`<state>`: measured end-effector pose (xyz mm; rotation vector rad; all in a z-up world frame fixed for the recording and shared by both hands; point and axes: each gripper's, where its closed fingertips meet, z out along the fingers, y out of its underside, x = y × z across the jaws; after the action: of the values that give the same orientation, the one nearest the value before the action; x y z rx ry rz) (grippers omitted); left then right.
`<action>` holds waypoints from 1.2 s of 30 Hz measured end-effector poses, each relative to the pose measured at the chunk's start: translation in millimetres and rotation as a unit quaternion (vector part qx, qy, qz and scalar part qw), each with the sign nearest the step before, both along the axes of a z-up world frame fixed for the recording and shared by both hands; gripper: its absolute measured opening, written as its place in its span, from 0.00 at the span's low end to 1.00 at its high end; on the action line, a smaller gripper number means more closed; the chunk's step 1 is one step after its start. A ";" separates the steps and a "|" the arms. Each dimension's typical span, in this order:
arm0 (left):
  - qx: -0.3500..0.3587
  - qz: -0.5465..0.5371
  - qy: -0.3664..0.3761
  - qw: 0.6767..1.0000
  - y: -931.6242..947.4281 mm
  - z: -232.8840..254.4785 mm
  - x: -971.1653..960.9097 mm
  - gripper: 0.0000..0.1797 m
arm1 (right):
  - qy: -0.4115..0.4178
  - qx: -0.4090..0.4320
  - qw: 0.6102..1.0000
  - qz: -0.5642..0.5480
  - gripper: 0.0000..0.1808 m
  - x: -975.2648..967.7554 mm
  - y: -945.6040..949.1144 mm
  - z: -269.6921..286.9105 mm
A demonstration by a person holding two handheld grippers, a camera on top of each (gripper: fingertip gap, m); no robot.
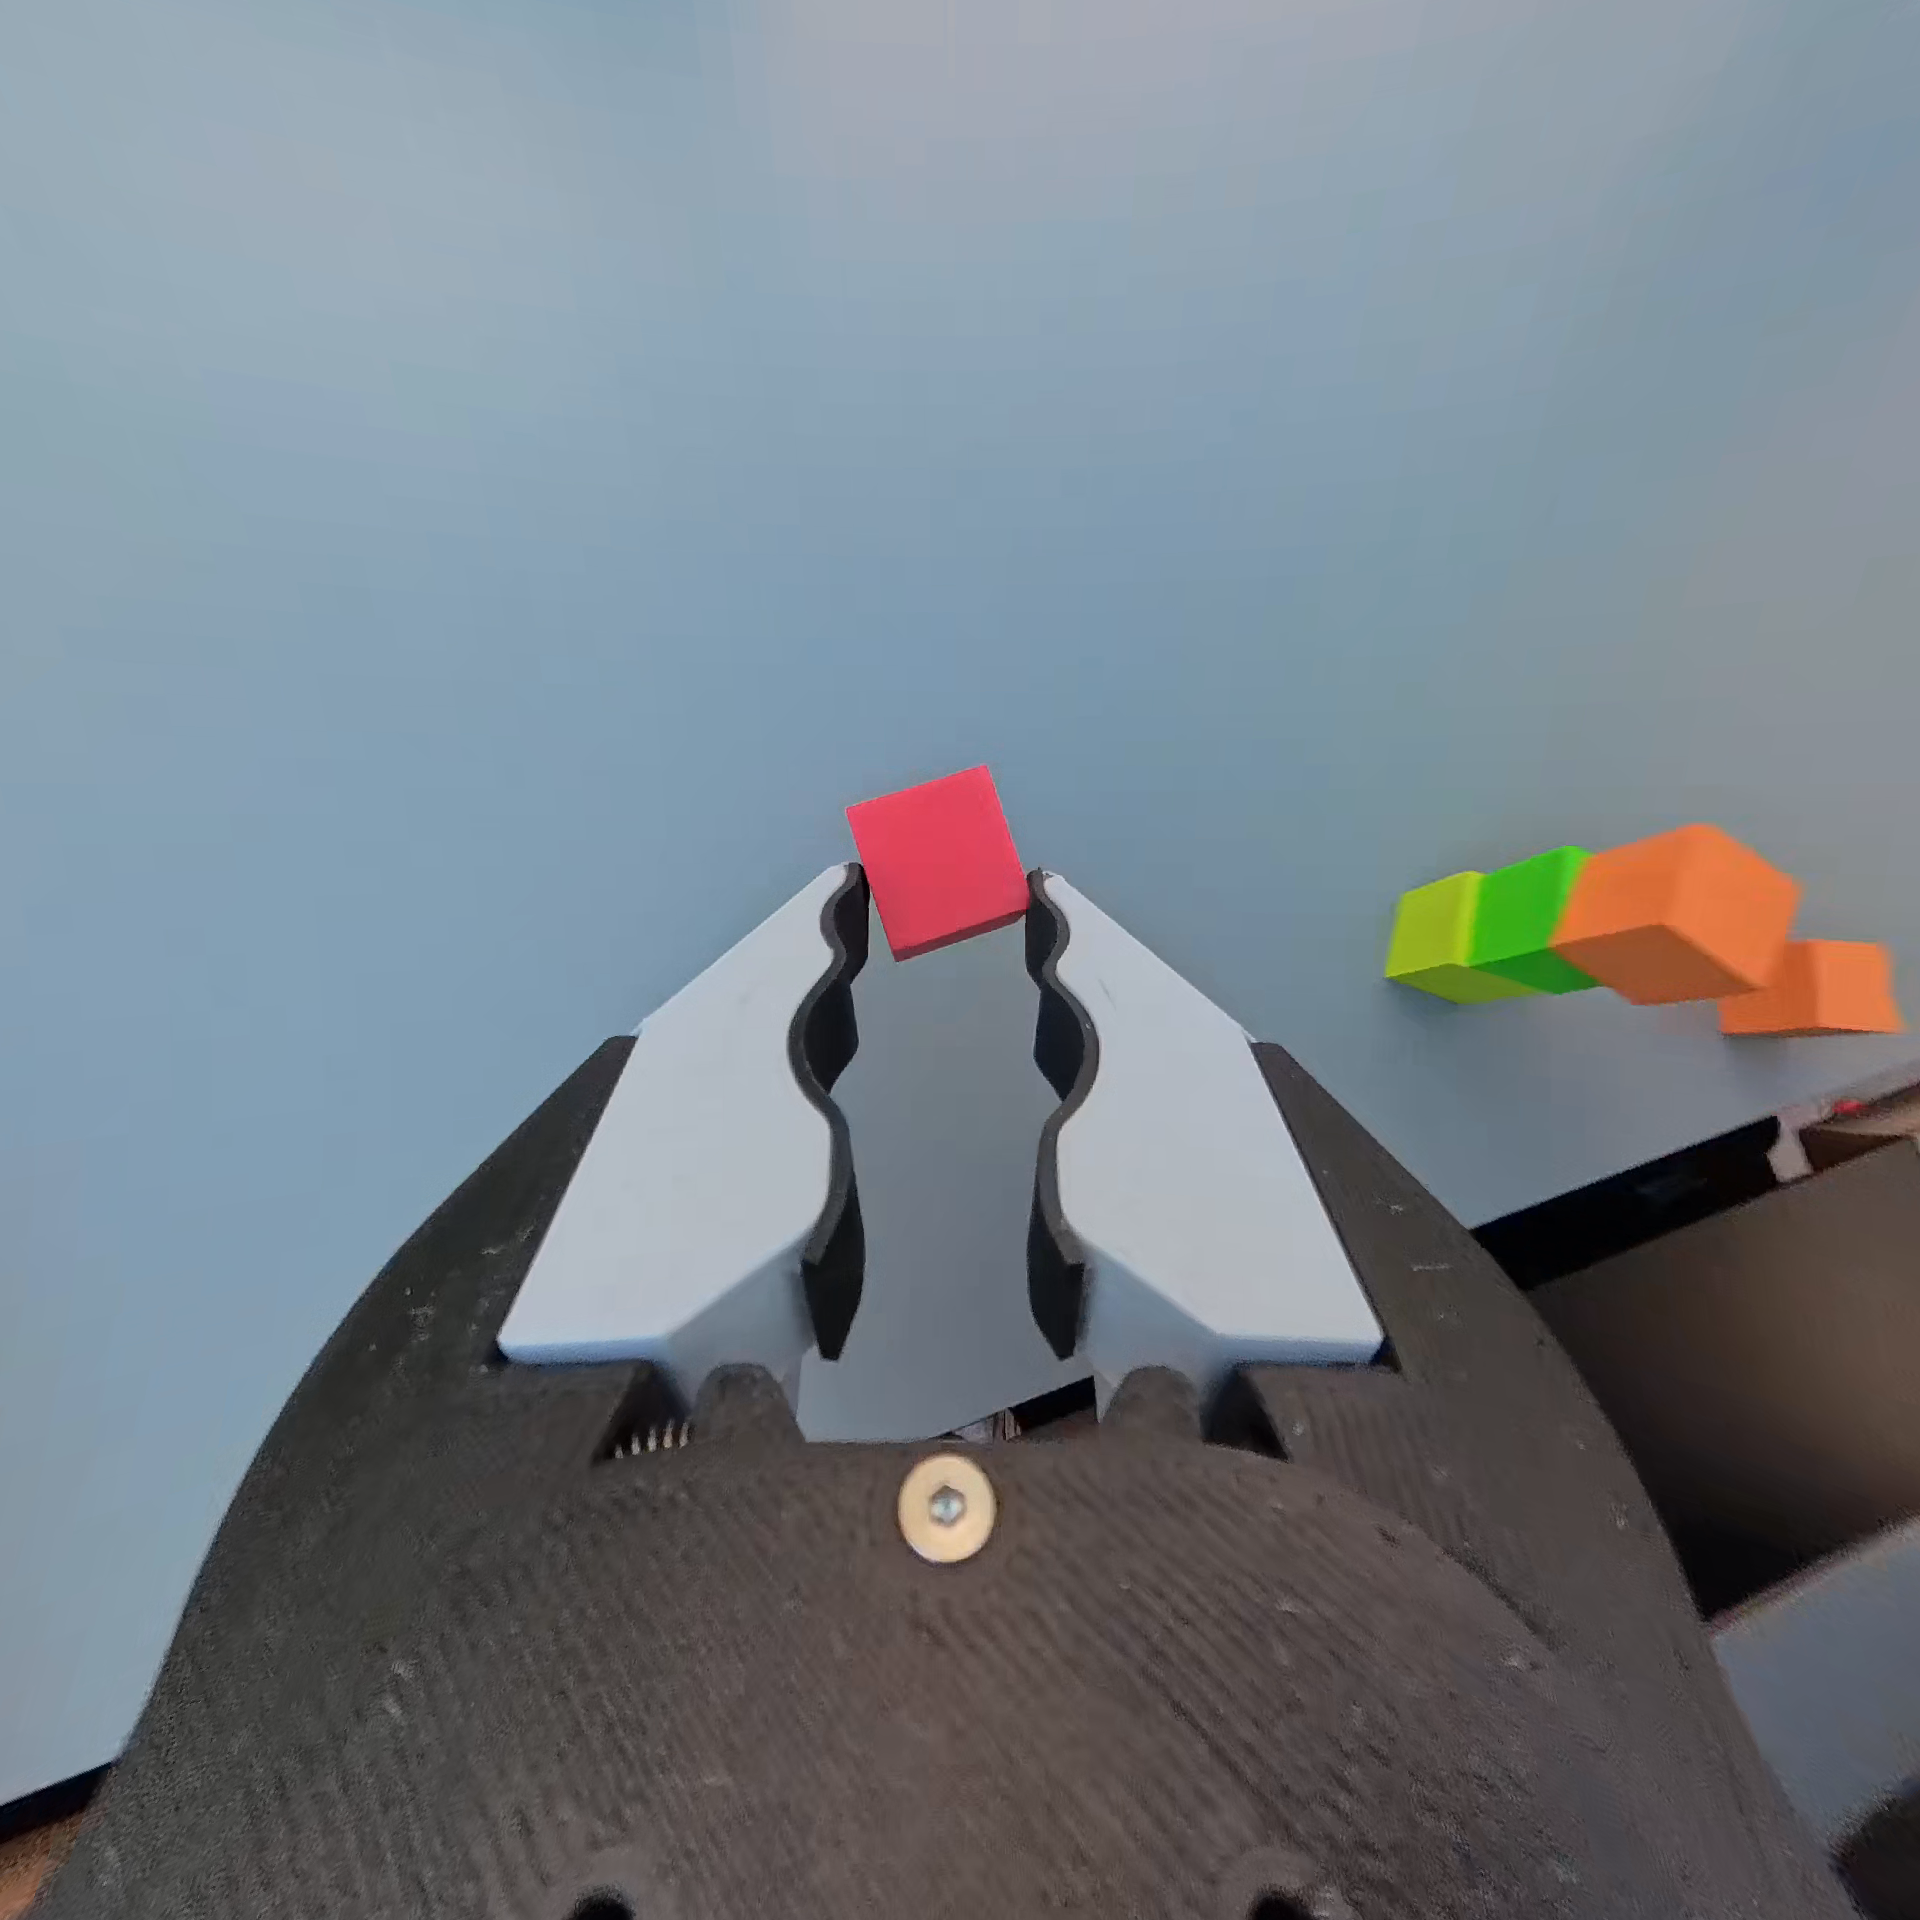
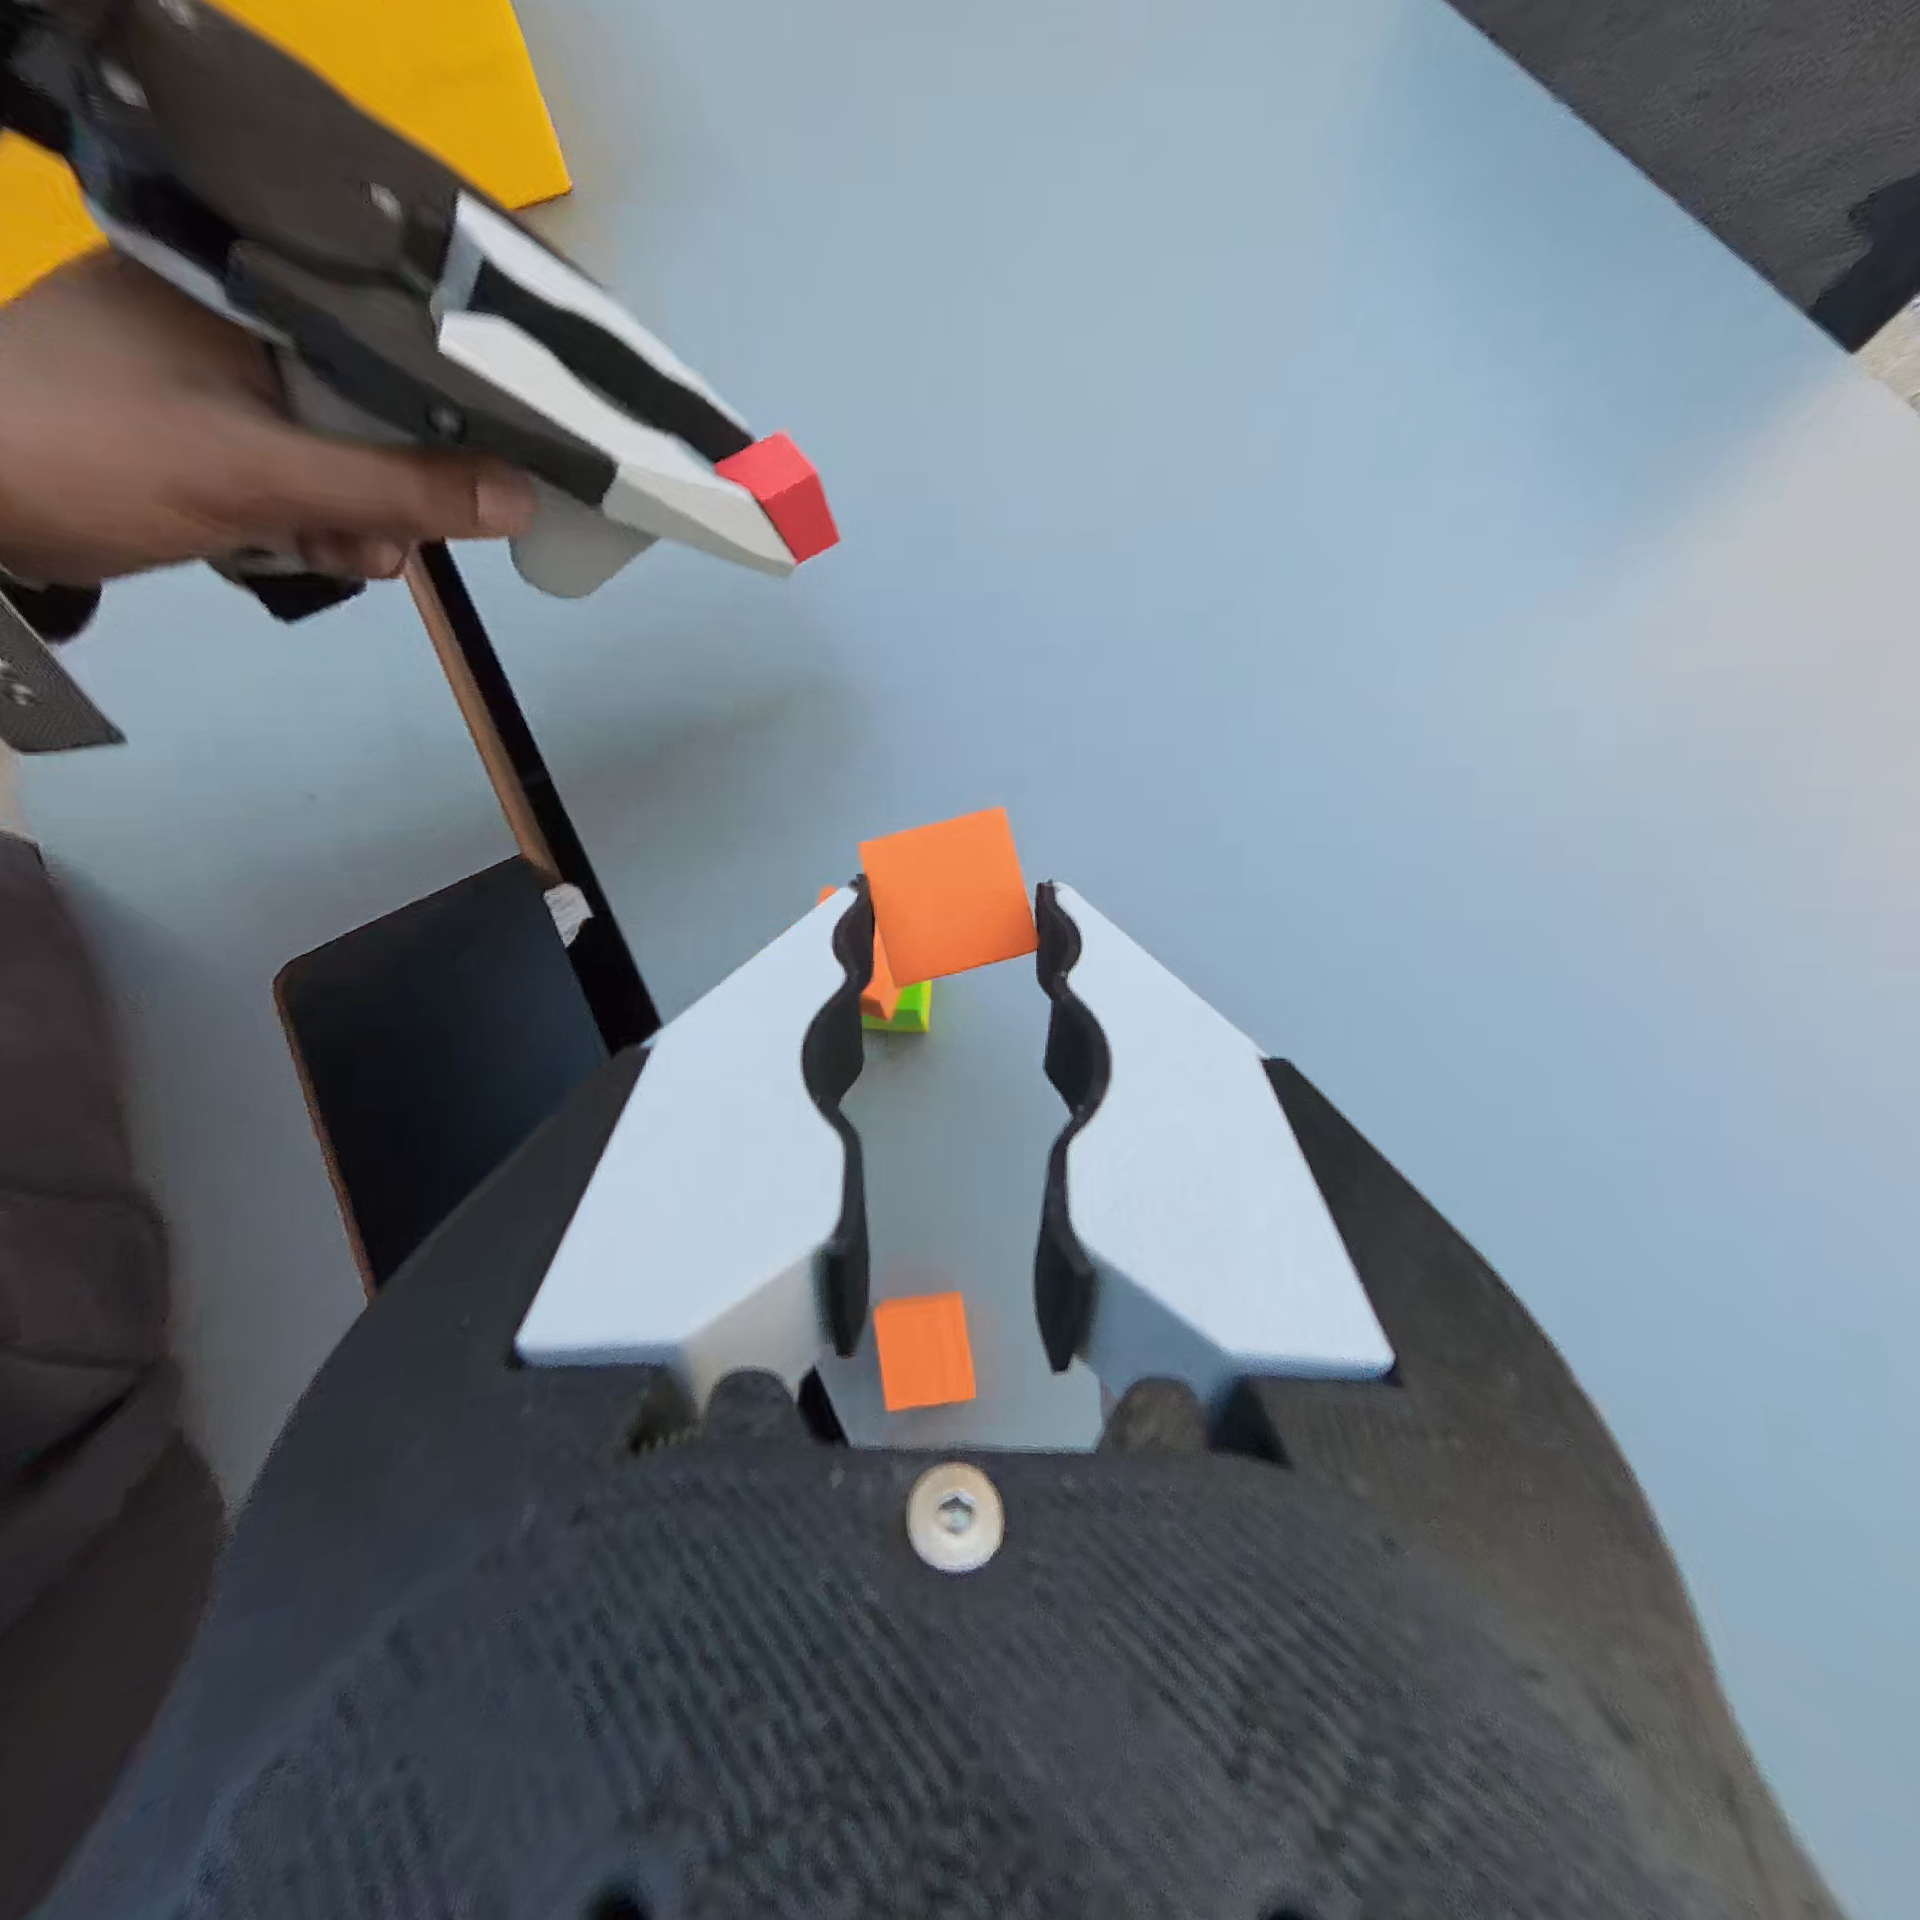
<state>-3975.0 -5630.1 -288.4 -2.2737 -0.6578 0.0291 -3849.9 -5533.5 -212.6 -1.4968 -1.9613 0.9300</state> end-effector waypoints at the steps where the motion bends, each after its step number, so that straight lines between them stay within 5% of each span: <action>1: 0.011 -0.018 0.003 1.000 7.1 12.6 8.8 0.15 | -0.007 0.010 1.000 0.010 0.16 3.7 -8.1 -6.0; 9: 0.069 -0.161 0.004 0.985 42.1 81.2 90.5 0.15 | -0.019 0.033 0.998 0.045 0.17 -2.9 -36.0 -39.2; 26: 0.036 -0.224 -0.027 0.974 56.1 73.7 123.8 0.15 | -0.031 0.005 0.999 0.032 0.27 8.5 -25.3 -44.4; 36: 0.010 -0.265 -0.019 0.964 71.4 57.9 140.2 0.16 | -0.093 0.007 0.993 -0.066 0.31 73.3 17.4 -63.7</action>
<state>-3834.8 -5558.6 -230.5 -2.3646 -0.0500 -0.2775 -3776.6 -5516.1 -276.2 -1.7360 -1.9613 0.7415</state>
